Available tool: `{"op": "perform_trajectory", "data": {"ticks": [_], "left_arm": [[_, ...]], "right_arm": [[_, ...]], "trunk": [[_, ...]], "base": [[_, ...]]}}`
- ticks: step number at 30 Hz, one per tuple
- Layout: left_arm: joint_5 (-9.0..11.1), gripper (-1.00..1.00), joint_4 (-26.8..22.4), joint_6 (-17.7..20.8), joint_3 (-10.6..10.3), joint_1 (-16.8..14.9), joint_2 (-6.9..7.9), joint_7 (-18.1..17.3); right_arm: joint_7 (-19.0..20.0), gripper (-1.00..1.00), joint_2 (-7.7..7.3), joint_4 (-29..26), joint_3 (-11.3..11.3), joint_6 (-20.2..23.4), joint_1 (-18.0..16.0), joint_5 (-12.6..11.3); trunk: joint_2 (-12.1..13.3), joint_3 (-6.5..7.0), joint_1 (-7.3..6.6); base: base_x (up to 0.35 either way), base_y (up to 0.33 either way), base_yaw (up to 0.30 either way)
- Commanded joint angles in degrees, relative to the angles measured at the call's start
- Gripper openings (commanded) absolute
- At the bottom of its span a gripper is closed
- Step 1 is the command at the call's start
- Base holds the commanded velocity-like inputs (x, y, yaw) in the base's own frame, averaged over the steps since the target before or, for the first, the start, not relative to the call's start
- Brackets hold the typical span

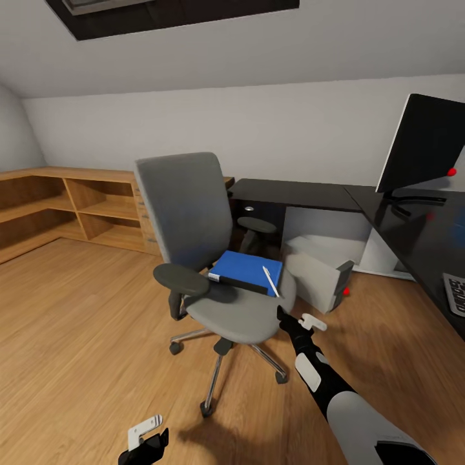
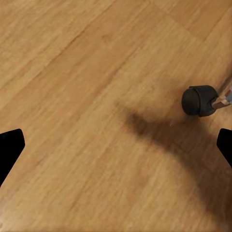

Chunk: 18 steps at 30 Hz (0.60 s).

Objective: In the bedroom, organize the workspace by keeping the computer under the desk, ensuring the monitor is on the desk, placing the keyboard on the desk next to the monitor, placing the mouse on the desk next to the keyboard, moving the folder from the swivel chair onto the desk next to the mouse, stacking the notebook on top of the folder with the pen on top of the notebook, and positioning the swivel chair next to the desk.

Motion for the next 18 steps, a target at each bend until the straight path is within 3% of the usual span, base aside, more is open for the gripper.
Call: {"op": "perform_trajectory", "data": {"ticks": [1, 10, 18], "left_arm": [[0.5, 1.0, 0.0, -0.3, -0.5, 0.0, 0.05, 0.4], [0.5, 1.0, 0.0, -0.3, -0.4, 0.0, 0.09, 0.4], [0.6, 1.0, 0.0, -0.3, -0.4, 0.0, 0.13, 0.5]], "right_arm": [[0.4, 1.0, 0.03, 0.4, -0.4, -0.1, 0.0, -0.9], [0.4, 1.0, 0.25, 0.3, -0.3, -0.1, 0.0, -0.9], [0.5, 1.0, 0.73, 0.3, -0.5, -0.1, 0.0, -2.8]], "trunk": [[0.0, -0.06, 0.0], [0.0, -0.06, 0.0], [0.0, -0.06, 0.0]], "base": [[0.0, 0.0, 0.0], [0.0, 0.0, 0.0], [0.0, 0.0, 0.05]]}}
